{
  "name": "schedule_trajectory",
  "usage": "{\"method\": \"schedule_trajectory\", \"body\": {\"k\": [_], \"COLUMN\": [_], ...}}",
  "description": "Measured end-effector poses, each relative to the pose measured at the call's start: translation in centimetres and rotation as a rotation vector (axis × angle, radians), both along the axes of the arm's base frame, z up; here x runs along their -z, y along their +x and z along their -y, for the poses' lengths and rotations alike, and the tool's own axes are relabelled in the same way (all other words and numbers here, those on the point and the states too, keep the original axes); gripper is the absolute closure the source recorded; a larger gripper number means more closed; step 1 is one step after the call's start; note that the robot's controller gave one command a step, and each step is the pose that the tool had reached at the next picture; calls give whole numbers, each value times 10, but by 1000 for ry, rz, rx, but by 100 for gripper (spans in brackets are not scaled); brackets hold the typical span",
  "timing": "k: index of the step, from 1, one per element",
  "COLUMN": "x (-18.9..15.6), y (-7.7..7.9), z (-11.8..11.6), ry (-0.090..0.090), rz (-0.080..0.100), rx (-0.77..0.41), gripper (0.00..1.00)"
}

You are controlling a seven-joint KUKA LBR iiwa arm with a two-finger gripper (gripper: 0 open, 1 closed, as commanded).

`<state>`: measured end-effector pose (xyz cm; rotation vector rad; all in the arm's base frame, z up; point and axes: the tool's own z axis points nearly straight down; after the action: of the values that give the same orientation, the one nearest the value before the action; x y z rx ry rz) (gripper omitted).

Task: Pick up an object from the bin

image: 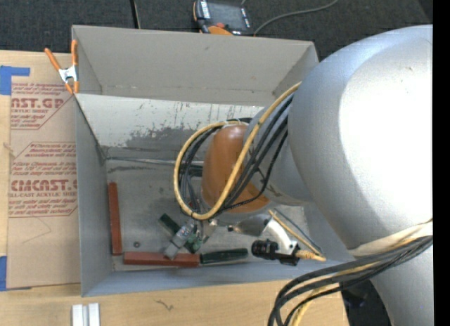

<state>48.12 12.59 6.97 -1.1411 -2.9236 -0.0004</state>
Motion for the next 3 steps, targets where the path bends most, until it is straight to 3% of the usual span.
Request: {"method": "schedule_trajectory", "body": {"k": [1, 2, 3], "x": [0, 0, -9], "y": [0, 0, -1], "z": [-1, -1, -1], "ry": [0, 0, -1], "rz": [1, 2, 1], "rx": [-1, -1, -2], "gripper": [0, 100, 100]}}
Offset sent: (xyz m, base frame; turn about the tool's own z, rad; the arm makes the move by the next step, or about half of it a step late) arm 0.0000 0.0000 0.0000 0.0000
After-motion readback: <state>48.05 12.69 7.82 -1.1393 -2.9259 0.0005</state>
